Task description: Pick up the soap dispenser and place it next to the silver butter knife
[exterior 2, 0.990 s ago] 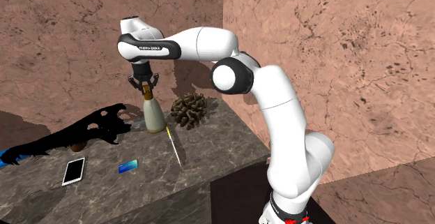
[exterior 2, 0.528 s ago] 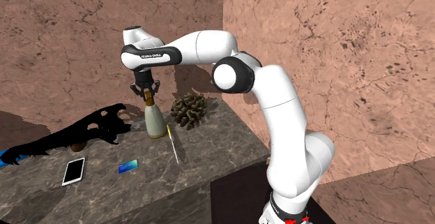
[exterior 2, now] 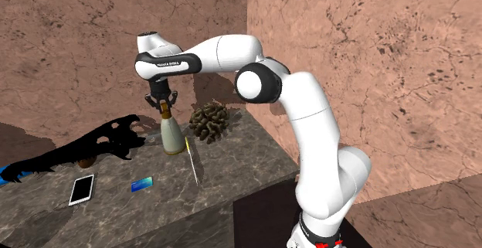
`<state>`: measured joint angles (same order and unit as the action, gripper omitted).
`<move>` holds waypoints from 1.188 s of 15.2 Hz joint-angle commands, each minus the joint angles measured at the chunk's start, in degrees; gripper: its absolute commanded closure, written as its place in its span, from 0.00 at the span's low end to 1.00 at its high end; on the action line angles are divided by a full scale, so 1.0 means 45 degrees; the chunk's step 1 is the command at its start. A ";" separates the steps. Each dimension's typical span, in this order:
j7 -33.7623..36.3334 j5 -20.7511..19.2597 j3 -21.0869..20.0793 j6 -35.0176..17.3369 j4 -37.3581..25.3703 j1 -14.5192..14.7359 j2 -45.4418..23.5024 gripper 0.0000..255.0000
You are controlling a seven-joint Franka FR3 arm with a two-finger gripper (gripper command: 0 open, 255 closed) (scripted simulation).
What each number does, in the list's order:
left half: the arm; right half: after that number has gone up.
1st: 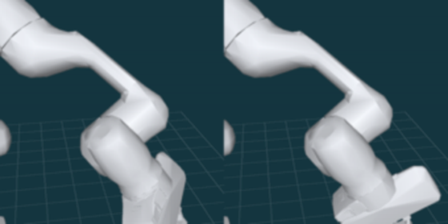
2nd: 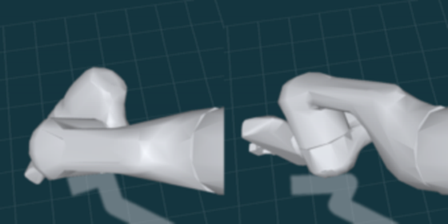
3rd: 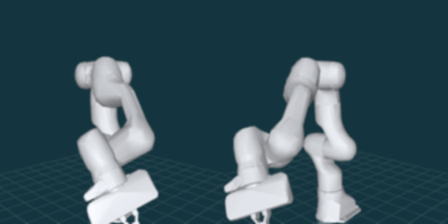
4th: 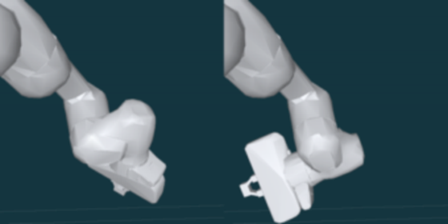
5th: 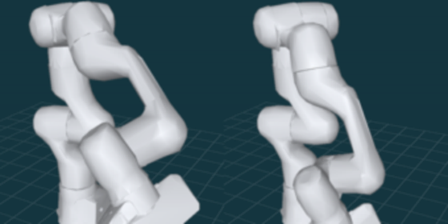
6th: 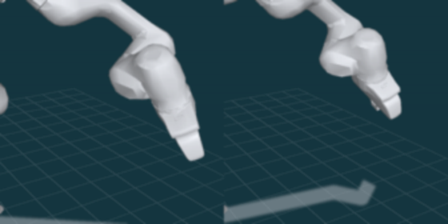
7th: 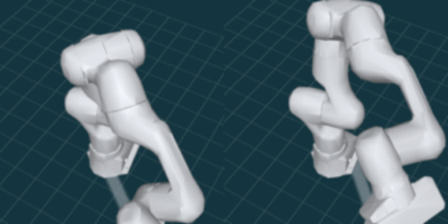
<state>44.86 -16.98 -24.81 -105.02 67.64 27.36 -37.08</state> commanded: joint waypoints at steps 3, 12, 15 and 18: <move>-0.0001 0.0001 -0.0001 -0.0004 0.0001 -0.0003 0.0009 0.00; -0.0162 0.0075 -0.0048 0.1563 -0.1550 0.0256 0.0076 0.00; -0.0162 0.0074 -0.0049 0.1563 -0.1550 0.0256 0.0076 0.00; -0.0162 0.0074 -0.0049 0.1563 -0.1550 0.0256 0.0076 0.00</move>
<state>44.13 -16.65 -25.03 -98.00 60.67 28.52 -36.74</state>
